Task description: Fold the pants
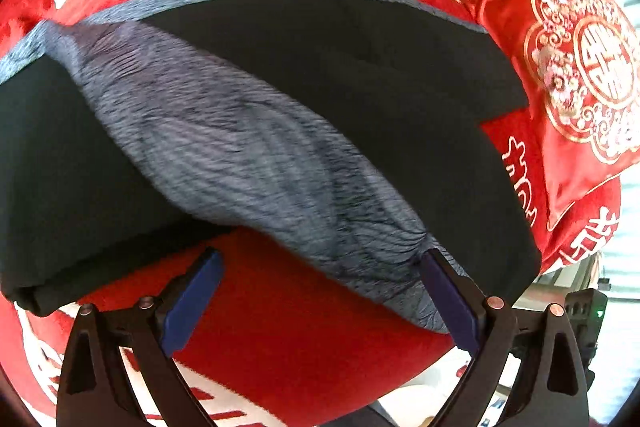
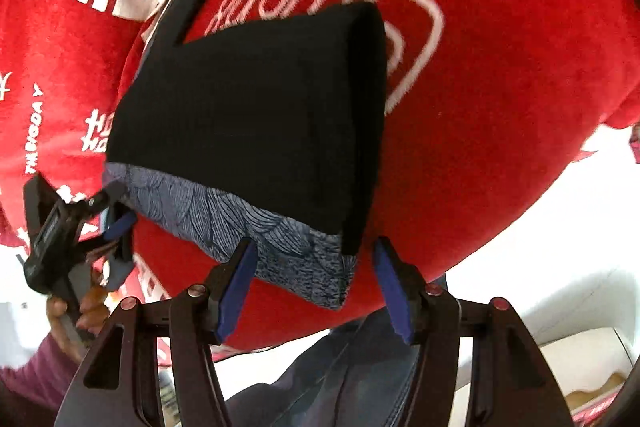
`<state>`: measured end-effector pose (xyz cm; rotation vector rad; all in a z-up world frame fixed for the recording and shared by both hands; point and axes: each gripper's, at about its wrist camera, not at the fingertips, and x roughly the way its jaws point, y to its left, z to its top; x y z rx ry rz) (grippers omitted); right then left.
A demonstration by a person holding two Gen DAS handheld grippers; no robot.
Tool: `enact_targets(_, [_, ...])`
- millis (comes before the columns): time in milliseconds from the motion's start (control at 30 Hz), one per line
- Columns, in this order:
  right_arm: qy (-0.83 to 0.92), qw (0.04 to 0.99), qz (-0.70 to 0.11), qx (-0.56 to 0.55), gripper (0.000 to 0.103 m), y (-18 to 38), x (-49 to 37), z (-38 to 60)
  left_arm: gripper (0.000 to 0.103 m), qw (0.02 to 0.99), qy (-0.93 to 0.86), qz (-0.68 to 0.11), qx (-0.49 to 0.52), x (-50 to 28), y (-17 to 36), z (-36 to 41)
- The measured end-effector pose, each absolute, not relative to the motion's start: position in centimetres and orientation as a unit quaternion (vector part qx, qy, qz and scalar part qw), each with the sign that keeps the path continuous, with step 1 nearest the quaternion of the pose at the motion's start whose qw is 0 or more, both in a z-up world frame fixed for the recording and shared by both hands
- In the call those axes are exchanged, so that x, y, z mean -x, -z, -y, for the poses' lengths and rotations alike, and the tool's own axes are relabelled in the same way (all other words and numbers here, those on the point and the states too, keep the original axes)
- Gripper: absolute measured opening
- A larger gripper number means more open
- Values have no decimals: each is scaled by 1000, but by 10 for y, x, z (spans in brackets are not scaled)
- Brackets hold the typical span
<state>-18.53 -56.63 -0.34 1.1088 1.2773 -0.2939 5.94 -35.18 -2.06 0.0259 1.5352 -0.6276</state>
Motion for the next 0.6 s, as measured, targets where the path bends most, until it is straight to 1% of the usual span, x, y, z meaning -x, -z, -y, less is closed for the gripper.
enact_targets(100, [96,647,-554,-515,67,9,187,575,98,668,283,-688,-9,-57,20,362])
enact_targets(133, [86,638,-550,-532,64,12,188,578,98,667,282,-689,-11,-57,21,366])
enact_targets(167, [79,625,-547,-551,50,14,190,581,97,668,280,-689,-15,-57,20,369])
enact_targets(200, [77,613,-550,-561,36,17,192,583,92,671,277,-688,-21,-57,20,374])
enact_targets(233, [70,604,-552,-571,20,19,192,584,72,673,274,-686,-29,-57,18,378])
enact_targets(267, [66,599,-549,-579,16,16,193,586,59,674,273,-686,-36,-58,16,382])
enact_targets(300, [62,600,-544,-583,15,11,189,589,55,671,272,-688,-33,-62,13,384])
enact_targets(333, [56,606,-538,-583,15,5,181,590,48,670,272,-690,-22,-66,10,384])
enact_targets(433, [29,630,-514,-582,15,-24,156,605,47,674,274,-686,13,-81,-8,383])
enact_targets(600, [-2,673,-464,-576,15,-65,92,651,47,703,282,-653,23,-108,-38,402])
